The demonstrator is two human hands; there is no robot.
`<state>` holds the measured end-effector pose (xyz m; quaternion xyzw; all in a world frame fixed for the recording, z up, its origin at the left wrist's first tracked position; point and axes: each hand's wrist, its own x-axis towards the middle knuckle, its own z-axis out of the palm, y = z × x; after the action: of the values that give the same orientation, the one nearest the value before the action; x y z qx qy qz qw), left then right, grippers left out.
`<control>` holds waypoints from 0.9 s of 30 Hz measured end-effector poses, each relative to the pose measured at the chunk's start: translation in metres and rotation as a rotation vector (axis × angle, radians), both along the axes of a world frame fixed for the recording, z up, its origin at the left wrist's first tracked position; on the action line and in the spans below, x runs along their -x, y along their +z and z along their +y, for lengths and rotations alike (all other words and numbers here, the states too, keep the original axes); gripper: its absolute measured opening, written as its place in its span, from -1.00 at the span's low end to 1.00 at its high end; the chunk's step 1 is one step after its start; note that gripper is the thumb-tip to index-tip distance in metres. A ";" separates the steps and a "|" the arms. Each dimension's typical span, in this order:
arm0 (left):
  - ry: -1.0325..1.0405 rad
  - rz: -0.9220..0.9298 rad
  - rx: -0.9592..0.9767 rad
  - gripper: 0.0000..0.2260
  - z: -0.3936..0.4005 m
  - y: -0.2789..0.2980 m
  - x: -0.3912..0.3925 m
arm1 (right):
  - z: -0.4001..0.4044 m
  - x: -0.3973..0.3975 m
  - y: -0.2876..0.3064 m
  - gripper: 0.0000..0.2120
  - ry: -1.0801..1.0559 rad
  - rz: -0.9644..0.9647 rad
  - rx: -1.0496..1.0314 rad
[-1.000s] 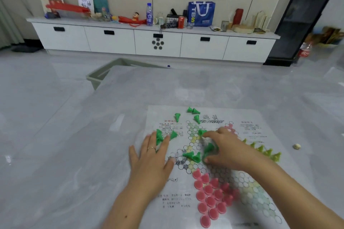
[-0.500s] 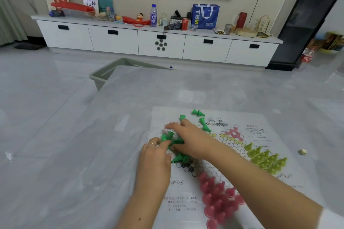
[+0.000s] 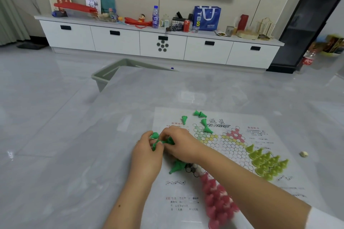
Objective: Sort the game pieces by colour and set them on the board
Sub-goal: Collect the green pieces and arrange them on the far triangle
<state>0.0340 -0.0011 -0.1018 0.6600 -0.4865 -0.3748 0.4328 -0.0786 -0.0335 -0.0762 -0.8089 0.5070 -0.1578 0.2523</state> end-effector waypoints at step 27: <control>0.111 1.641 -0.314 -0.72 0.018 0.044 -0.019 | 0.034 -0.033 0.054 -0.80 0.213 -0.003 0.109</control>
<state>0.0528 0.0169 -0.0583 0.2533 0.0742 -0.7779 0.5703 -0.0454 0.0006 -0.0226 -0.8706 0.4084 -0.1584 0.2243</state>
